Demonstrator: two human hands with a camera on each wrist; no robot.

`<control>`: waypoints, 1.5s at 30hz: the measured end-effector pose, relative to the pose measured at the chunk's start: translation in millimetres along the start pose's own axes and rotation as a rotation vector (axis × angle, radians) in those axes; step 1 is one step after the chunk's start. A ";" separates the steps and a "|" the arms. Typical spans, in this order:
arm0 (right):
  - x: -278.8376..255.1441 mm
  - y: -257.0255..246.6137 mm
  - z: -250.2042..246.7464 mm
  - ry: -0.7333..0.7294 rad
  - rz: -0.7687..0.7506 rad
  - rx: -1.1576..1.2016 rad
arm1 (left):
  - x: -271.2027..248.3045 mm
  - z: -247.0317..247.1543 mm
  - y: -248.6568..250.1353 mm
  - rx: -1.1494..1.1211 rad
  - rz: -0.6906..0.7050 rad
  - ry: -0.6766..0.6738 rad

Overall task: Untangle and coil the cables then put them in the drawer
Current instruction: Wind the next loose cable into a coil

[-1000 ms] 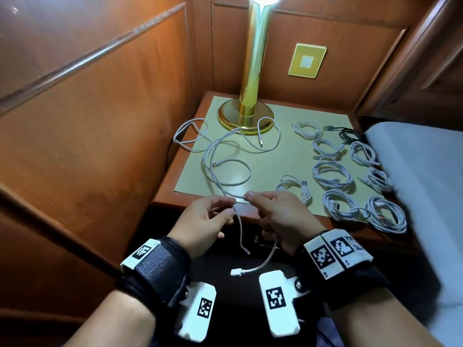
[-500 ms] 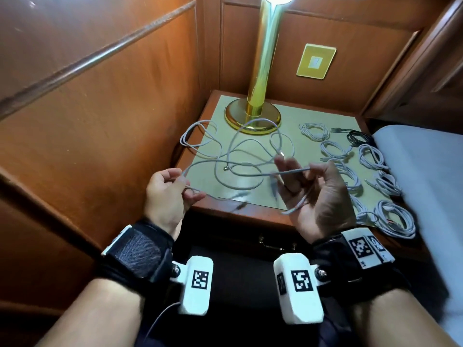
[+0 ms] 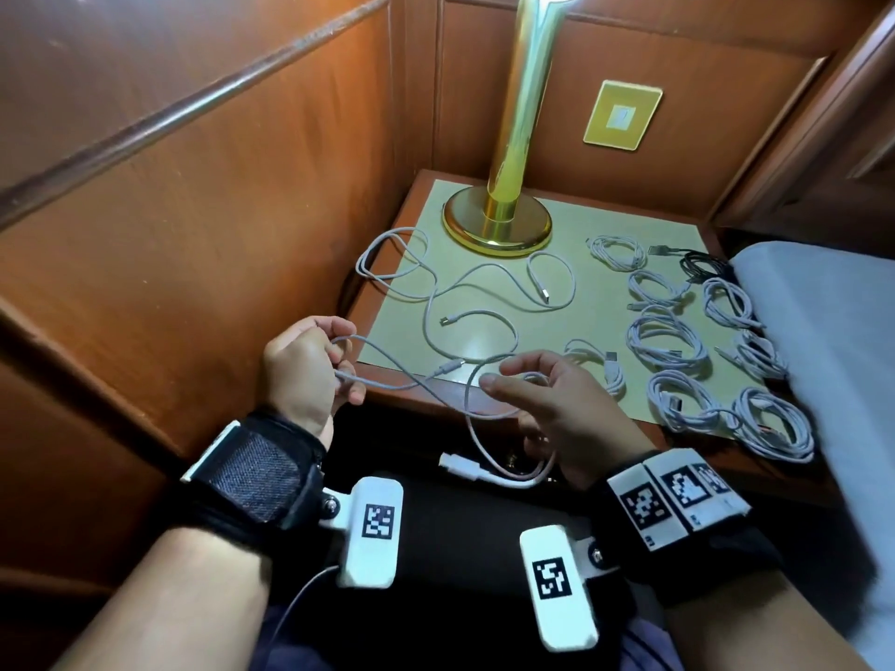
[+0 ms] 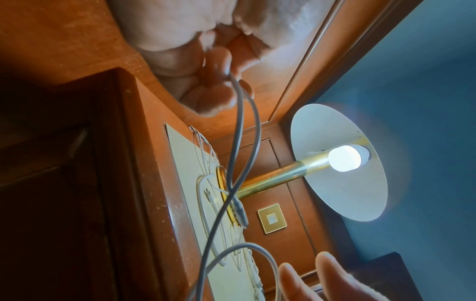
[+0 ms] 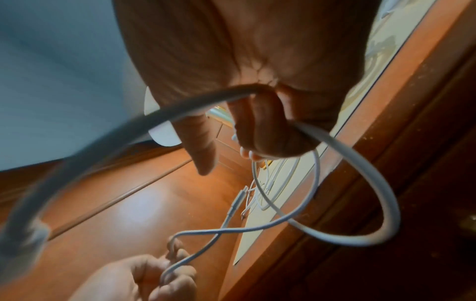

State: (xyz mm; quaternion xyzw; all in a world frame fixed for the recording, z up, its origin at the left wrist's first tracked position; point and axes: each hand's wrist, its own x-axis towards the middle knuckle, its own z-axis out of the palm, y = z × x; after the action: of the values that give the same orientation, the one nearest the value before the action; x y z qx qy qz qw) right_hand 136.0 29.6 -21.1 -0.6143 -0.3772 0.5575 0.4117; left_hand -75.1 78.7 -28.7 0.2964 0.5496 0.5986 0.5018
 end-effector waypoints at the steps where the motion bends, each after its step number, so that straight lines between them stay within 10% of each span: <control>1: -0.1 1.7 0.5 -0.006 -0.011 -0.013 | -0.8 -0.1 0.4 0.011 0.009 -0.015; 12: -39.7 0.8 -7.7 -0.309 -0.078 -0.242 | -78.5 2.0 30.1 -0.021 0.047 -0.411; 18: -95.1 25.8 -5.1 -0.221 -0.254 -0.396 | -154.5 -16.7 51.1 -0.165 -0.092 -0.502; 24: -179.6 28.2 -2.6 -0.093 -0.713 -0.285 | -224.6 -31.5 87.0 -0.231 -0.116 -0.655; 33: -315.9 -6.9 -53.6 -0.321 -0.310 0.512 | -292.3 -41.0 94.9 0.852 0.518 -0.800; 37: -340.5 -29.1 -95.1 -0.239 -0.391 0.784 | -292.2 -34.6 79.7 0.985 0.725 -0.802; 45: -307.5 52.7 -119.0 0.119 -0.173 0.859 | -266.7 -39.7 -18.4 0.776 0.354 -0.763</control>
State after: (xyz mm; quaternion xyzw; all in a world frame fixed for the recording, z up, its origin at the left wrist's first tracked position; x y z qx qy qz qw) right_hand 225.9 -284.1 49.8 -0.3847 -0.1370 0.5910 0.6957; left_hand -20.5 -184.7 -2.5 0.7416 0.4512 0.2783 0.4112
